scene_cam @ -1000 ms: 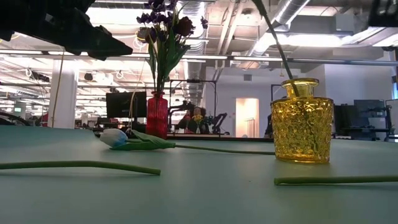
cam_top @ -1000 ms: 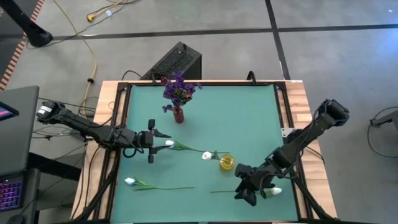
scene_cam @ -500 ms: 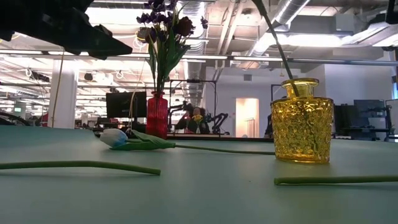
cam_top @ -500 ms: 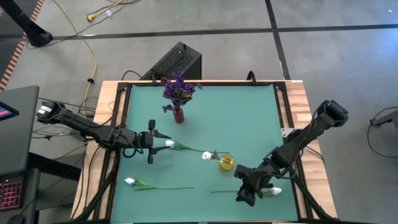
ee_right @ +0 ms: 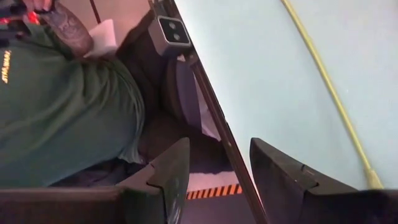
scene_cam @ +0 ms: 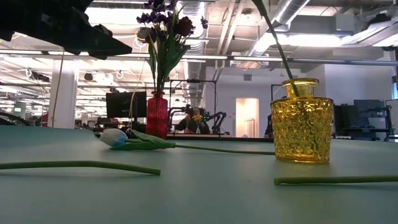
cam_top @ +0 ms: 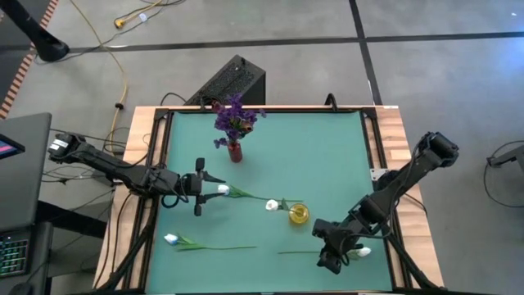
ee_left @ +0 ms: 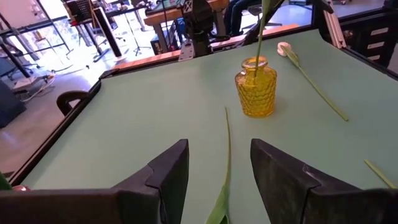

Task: Sort flowers into vase by color
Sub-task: Put the white flower into the yellow flower vase

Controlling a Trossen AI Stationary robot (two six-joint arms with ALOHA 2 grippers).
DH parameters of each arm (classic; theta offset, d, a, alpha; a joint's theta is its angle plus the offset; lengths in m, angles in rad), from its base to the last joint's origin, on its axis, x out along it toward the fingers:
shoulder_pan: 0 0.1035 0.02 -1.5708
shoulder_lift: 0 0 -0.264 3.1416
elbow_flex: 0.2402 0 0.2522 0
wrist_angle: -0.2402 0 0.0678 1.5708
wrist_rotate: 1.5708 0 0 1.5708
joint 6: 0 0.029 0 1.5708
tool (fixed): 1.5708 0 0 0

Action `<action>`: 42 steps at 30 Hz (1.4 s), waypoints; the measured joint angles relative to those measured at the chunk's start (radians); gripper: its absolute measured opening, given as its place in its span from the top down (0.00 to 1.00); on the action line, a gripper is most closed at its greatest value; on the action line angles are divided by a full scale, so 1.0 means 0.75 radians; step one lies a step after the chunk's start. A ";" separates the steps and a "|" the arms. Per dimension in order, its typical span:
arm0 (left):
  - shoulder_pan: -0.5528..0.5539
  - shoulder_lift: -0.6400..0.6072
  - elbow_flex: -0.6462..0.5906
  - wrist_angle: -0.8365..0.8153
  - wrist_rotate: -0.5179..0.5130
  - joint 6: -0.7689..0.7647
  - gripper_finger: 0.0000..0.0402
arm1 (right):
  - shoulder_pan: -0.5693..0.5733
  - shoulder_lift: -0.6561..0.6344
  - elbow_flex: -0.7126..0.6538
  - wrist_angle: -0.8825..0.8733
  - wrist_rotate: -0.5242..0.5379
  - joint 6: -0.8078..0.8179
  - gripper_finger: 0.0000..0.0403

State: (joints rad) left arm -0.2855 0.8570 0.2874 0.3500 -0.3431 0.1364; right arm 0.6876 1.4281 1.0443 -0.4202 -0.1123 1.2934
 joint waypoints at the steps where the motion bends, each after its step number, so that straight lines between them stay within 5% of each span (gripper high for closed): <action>1: 0.000 0.000 0.000 0.000 0.000 0.000 0.60 | 0.000 0.000 0.000 -0.005 -0.006 0.000 0.52; 14: 0.000 0.000 0.000 0.000 0.000 0.003 0.60 | 0.017 0.076 0.034 0.012 -0.117 0.156 0.54; 21: 0.000 0.000 0.000 -0.002 0.001 0.024 0.60 | -0.023 0.318 0.158 -0.182 -0.341 -0.110 0.62; 42: -0.001 0.000 0.001 -0.040 0.012 0.000 0.60 | -0.111 0.548 0.207 -0.517 -0.280 -0.550 0.66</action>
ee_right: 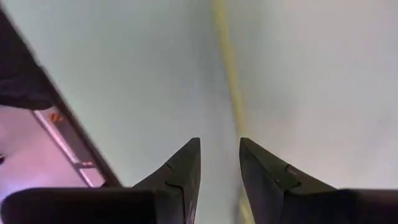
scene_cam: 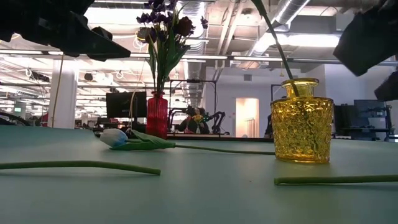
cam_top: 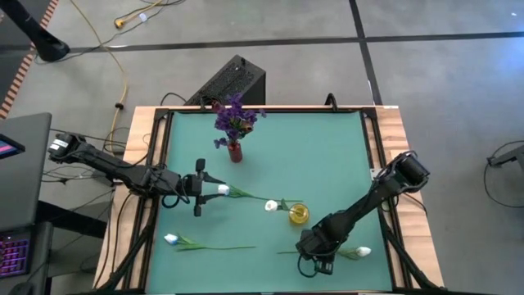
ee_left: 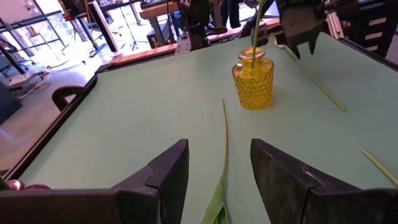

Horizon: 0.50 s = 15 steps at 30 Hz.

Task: Sort flowers into vase by color
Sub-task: Put the white flower into the yellow flower vase

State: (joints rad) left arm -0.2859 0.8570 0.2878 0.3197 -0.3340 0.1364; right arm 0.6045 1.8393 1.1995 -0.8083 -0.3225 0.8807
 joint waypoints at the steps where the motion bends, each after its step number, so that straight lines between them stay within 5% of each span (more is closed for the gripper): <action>1: 0.000 0.000 0.000 -0.001 0.000 -0.001 0.60 | -0.001 -0.001 0.000 -0.005 0.017 0.000 0.66; 15: 0.000 0.000 0.000 -0.001 0.000 -0.002 0.60 | 0.056 -0.001 -0.040 -0.005 0.165 -0.004 0.66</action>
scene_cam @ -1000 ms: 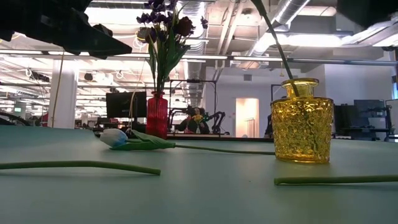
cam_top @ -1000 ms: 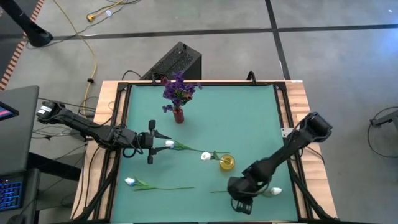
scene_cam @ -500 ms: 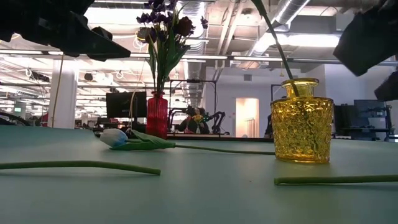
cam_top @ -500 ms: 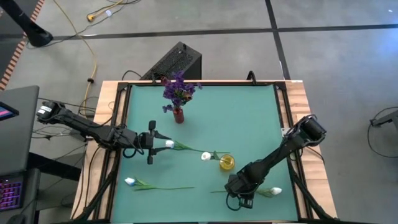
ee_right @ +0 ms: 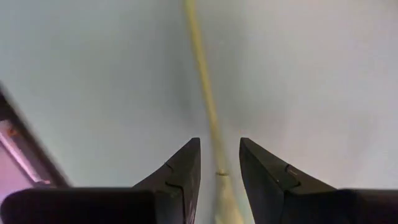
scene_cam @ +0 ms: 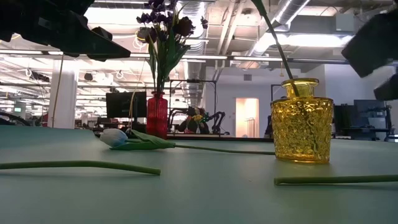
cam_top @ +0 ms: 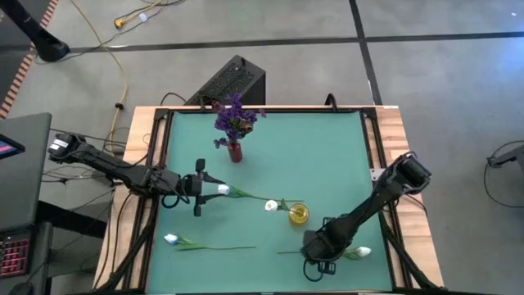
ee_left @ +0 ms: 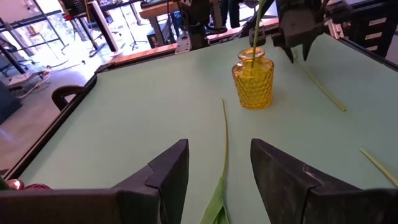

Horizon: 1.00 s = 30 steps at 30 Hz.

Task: Sort flowers into vase by color
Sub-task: Put the white flower into the yellow flower vase

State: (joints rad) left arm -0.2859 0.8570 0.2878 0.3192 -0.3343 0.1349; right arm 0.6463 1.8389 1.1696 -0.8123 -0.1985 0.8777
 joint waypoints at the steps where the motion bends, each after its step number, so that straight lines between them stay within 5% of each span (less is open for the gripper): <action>1: 0.000 0.000 0.000 0.000 0.000 0.000 0.60 | 0.003 0.000 -0.014 0.006 -0.001 0.012 0.66; 12: 0.000 0.000 0.000 0.000 0.000 -0.001 0.60 | 0.035 -0.001 -0.063 0.116 0.016 0.006 0.68; 24: 0.001 0.000 0.000 -0.012 0.022 -0.011 0.60 | 0.077 0.023 -0.059 0.116 0.032 -0.026 0.95; 30: 0.000 0.000 0.000 -0.011 0.022 -0.020 0.60 | 0.081 -0.075 -0.017 0.041 0.089 -0.073 0.94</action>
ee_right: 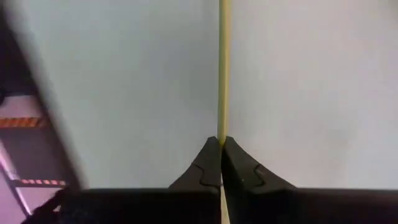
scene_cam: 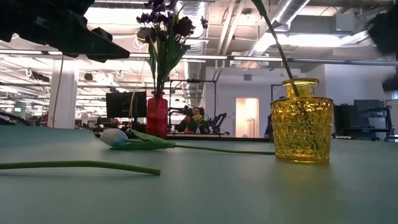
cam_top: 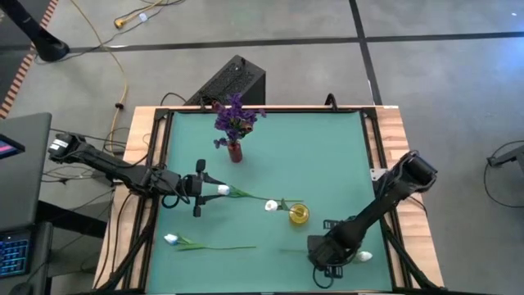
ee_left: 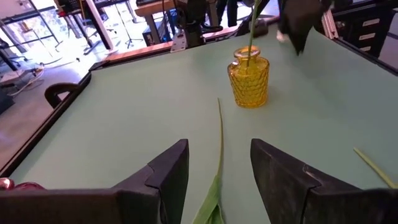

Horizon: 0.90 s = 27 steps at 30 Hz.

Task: Sort flowers into vase by color
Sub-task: Put the white flower into the yellow flower vase

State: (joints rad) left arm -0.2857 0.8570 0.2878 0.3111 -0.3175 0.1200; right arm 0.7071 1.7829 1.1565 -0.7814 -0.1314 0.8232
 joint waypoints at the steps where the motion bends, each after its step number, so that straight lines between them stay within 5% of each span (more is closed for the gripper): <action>1: 0.000 0.000 0.000 0.001 0.000 0.000 0.60 | 0.000 -0.021 0.015 -0.019 0.019 -0.015 0.93; 10: 0.000 0.000 0.000 0.001 0.000 0.000 0.60 | 0.003 -0.232 0.114 -0.124 0.454 -0.220 0.95; 20: 0.000 0.000 0.000 -0.001 0.000 -0.009 0.60 | 0.000 -0.418 0.131 -0.156 0.462 -0.544 0.95; 27: 0.000 0.000 0.000 -0.004 0.000 -0.035 0.60 | -0.008 -0.430 0.131 -0.230 0.644 -0.939 0.95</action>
State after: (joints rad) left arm -0.2855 0.8570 0.2878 0.3084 -0.3172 0.0938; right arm 0.7008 1.4601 1.2545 -0.9541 0.3519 0.1191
